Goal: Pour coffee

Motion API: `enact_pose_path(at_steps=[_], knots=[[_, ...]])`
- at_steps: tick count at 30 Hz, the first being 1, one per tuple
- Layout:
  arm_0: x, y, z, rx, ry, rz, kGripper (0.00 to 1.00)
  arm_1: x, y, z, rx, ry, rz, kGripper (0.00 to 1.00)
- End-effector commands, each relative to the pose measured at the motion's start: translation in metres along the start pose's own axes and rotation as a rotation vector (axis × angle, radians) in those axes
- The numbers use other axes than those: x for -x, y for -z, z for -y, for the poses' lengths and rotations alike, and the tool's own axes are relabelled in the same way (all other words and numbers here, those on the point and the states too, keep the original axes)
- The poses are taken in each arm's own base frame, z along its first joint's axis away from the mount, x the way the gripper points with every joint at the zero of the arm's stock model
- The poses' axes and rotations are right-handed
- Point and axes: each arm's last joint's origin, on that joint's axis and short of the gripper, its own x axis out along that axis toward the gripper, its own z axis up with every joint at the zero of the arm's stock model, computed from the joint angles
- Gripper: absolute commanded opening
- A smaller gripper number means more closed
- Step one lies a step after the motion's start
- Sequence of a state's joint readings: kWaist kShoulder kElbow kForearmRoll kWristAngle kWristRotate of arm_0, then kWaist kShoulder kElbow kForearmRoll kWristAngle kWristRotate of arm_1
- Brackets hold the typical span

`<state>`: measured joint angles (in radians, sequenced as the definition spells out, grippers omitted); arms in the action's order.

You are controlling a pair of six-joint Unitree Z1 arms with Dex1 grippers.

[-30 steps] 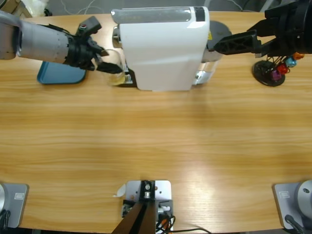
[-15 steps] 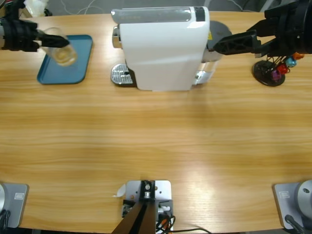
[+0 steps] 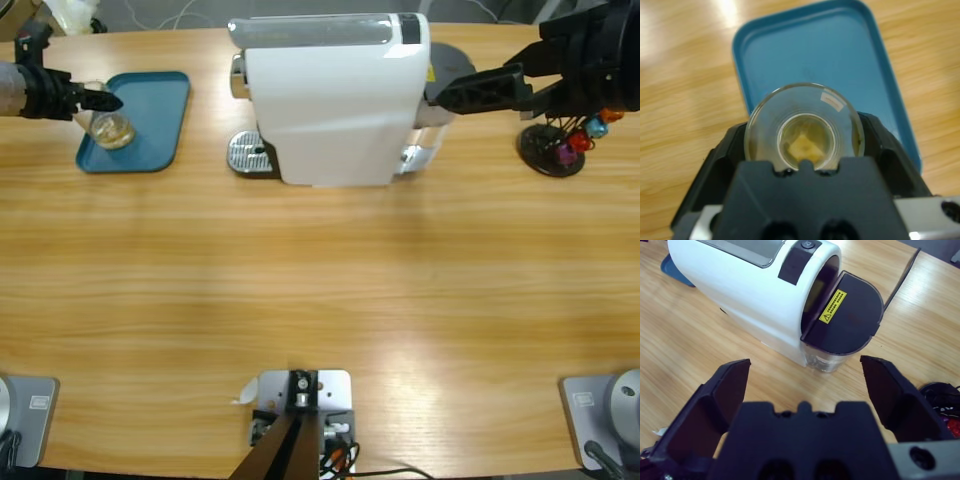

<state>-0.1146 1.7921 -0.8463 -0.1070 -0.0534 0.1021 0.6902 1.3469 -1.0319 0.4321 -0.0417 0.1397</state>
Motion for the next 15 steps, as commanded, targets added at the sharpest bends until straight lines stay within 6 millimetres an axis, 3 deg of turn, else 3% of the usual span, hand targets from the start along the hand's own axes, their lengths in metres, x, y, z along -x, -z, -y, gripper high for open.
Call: enact_pose_path(at_steps=[1, 2, 11, 15], knots=[[-0.024, 0.018, 0.0, 0.037, 0.022, -0.082, 0.948, -0.015, 0.001, -0.004, 0.021, -0.016, -0.055, 0.973], [-0.023, 0.018, 0.001, 0.038, 0.039, -0.08, 0.989, -0.015, 0.001, -0.004, 0.021, -0.018, -0.052, 0.973], [0.022, 0.007, 0.004, 0.027, 0.043, 0.042, 0.991, 0.001, 0.001, -0.009, 0.036, -0.031, -0.01, 0.973], [0.064, 0.005, 0.011, 0.009, 0.026, 0.122, 0.991, 0.017, 0.006, -0.012, 0.053, -0.031, 0.002, 0.973]])
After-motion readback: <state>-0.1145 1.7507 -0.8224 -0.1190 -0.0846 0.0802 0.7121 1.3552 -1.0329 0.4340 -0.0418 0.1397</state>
